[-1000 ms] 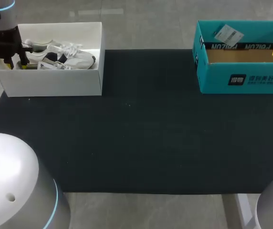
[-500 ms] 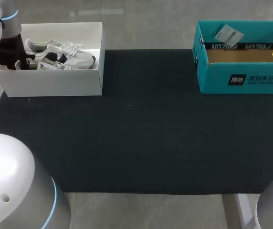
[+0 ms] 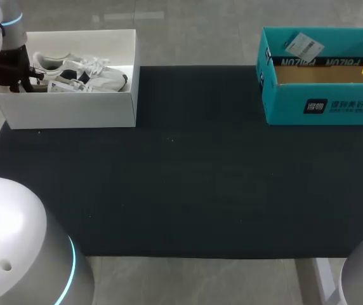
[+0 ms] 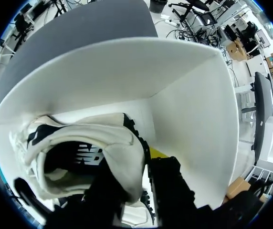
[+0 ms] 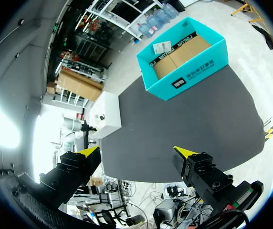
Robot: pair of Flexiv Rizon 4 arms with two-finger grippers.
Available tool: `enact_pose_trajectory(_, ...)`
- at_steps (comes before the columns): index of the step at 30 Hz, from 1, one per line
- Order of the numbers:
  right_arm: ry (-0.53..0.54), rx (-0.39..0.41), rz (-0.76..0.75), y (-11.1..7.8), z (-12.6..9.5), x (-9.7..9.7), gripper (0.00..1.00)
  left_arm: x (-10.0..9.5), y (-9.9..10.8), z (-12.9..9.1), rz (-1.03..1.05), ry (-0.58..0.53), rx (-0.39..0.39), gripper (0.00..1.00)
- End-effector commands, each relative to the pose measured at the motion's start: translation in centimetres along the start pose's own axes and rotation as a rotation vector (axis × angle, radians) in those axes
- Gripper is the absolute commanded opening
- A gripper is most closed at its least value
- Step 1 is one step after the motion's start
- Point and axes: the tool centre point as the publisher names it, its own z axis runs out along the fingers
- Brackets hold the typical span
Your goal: Take the shoe out of the shoebox, open the shoe tongue, remove and reinsert the insole, then place the shoe into the shoebox
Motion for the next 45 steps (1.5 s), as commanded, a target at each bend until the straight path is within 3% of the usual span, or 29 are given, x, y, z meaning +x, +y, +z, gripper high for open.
enact_pose_trajectory(1,-0.002,0.0,0.002,0.0,0.1,0.0,1.0,-0.2,0.2,-1.1,0.03,-0.008,0.003,0.0)
enact_pose_trajectory(8,-0.002,0.0,0.002,0.0,0.1,0.0,1.0,-0.2,0.2,-4.6,0.038,0.001,0.013,0.0)
enact_pose_trajectory(16,-0.002,0.0,0.002,0.0,0.1,0.0,1.0,-0.1,-0.2,-9.9,0.049,0.001,-0.009,0.0)
enact_pose_trajectory(27,-0.002,0.0,0.002,0.0,0.1,0.0,1.0,0.3,-0.7,-17.3,0.051,0.013,0.022,0.0)
enact_pose_trajectory(33,-0.002,0.0,0.002,0.0,0.1,0.0,1.0,0.4,-0.9,-20.9,0.047,0.044,-0.009,0.0)
enact_pose_trajectory(45,-0.002,0.0,0.002,0.0,0.1,0.0,1.0,-0.1,-0.5,-25.5,0.041,0.062,-0.08,0.0)
